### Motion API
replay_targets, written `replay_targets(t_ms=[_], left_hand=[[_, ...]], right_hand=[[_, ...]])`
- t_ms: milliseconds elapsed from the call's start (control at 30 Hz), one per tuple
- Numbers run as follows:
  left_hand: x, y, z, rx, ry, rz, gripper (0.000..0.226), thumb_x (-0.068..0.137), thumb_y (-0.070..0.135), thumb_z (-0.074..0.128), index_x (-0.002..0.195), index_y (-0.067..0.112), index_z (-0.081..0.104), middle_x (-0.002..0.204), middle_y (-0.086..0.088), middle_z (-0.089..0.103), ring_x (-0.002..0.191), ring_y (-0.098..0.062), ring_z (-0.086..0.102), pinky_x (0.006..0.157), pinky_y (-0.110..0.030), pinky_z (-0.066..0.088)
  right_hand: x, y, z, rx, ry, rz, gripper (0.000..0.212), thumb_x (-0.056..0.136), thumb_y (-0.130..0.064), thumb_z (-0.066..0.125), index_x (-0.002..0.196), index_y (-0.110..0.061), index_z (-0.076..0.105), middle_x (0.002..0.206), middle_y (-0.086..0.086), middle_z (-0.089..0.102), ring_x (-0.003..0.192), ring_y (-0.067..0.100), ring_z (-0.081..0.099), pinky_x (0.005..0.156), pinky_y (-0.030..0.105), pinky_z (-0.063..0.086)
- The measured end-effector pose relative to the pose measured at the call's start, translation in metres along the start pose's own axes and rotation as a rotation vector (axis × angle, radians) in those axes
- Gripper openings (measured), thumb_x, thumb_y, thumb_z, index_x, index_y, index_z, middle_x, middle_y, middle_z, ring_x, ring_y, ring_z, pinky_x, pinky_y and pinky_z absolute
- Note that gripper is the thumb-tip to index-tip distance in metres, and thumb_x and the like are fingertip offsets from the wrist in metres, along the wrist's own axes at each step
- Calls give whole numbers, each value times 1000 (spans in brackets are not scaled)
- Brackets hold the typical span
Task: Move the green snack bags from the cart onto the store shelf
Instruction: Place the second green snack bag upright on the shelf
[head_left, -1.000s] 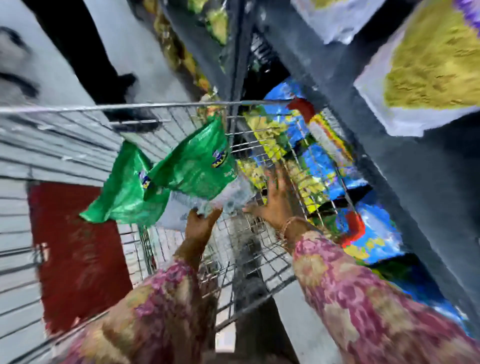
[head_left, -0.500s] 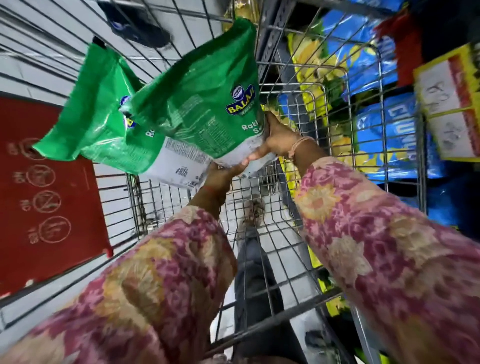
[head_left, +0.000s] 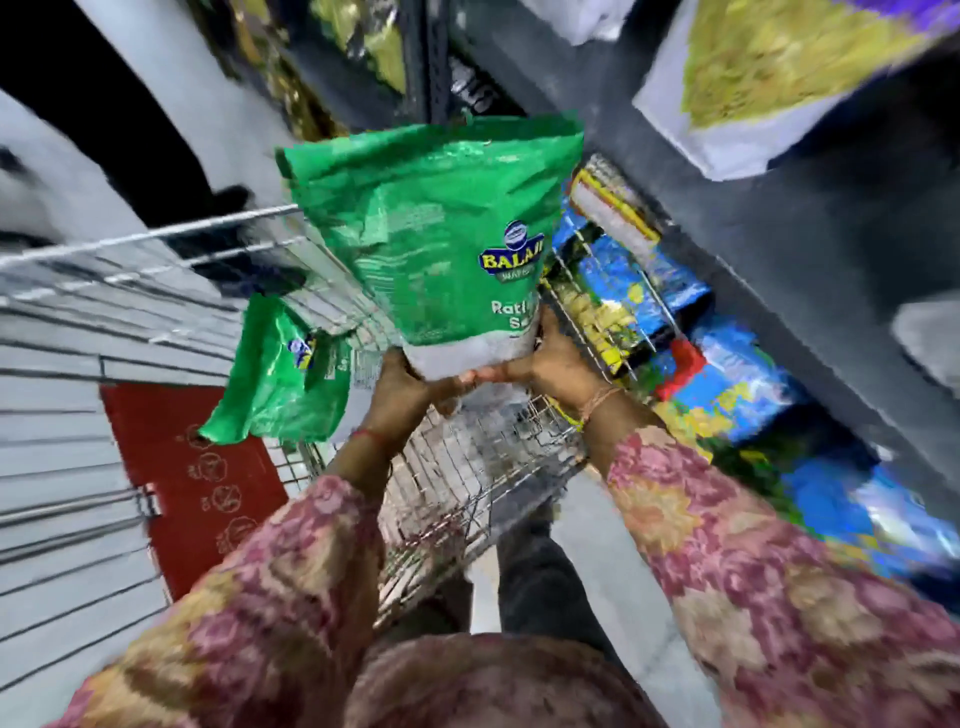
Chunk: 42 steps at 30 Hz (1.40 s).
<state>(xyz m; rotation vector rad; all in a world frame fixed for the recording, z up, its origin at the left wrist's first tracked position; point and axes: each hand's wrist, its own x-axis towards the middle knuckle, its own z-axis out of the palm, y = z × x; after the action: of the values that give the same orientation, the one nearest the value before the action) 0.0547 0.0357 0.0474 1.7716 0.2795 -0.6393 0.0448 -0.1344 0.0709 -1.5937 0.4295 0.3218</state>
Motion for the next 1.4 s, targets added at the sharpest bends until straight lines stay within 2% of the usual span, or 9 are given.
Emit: replay_targets(t_ms=[167,300,367,700,767,933,1100,1167,1400], left_hand=[[-36,51,23,114,-186,245,44,61,-2,78,101,-2,58,98,-18,64,51,6,62,51,-13,53],[-76,76,66,151,-314,410,56,64,-15,71,116,-10,52,116,-13,59,62,17,62,64,-1,50],[-95,81,90,164,-385,435,64,61,-14,74,119,-9,49,117,-10,58,63,16,63,67,-2,51],[-202,75,263,328,-653,607,62,47,7,88,105,8,64,110,-5,64,65,24,58,63,4,44],[-220,81,300,357,-692,626,58,48,14,88,100,14,64,110,-6,66,71,16,62,66,1,47],[-237,113,370,326,-849,689,121,23,61,83,122,1,50,128,-15,59,116,-23,57,103,-40,45],[-236,153,415,346,-879,695,85,45,16,82,121,9,46,128,-9,53,83,13,61,79,-10,50],[-228,160,427,341,-886,683,75,61,-7,75,128,2,43,135,-18,50,98,-2,60,75,-6,50],[-193,166,438,387,-935,543,65,73,-13,64,131,1,40,138,-21,48,122,-29,50,105,-41,40]], right_hand=[[-74,-15,-28,186,250,-134,71,55,15,75,110,-15,41,111,6,56,95,16,54,75,14,51],[-140,-16,-63,245,388,-218,73,55,17,74,116,-5,41,104,3,59,88,2,60,74,9,51],[-174,-9,-81,275,456,-244,71,55,20,72,112,-8,42,95,-5,59,70,-15,59,63,2,46],[-340,58,-203,250,769,-302,66,53,15,76,101,-14,42,88,-14,55,63,-22,54,59,1,43],[-365,70,-234,232,837,-304,67,53,13,77,102,-15,43,91,-11,57,68,-19,57,62,3,46],[-391,70,-292,239,1011,-360,63,52,8,80,98,-17,46,92,-9,60,74,-9,59,64,6,49],[-378,57,-330,251,1107,-402,70,51,2,83,109,-12,47,102,0,59,90,14,56,73,12,50],[-370,52,-339,266,1115,-410,74,52,4,82,116,-7,45,105,2,57,93,15,54,69,5,48],[-341,61,-352,279,1136,-374,79,51,-1,84,118,-8,43,114,7,59,100,19,57,79,19,50]])
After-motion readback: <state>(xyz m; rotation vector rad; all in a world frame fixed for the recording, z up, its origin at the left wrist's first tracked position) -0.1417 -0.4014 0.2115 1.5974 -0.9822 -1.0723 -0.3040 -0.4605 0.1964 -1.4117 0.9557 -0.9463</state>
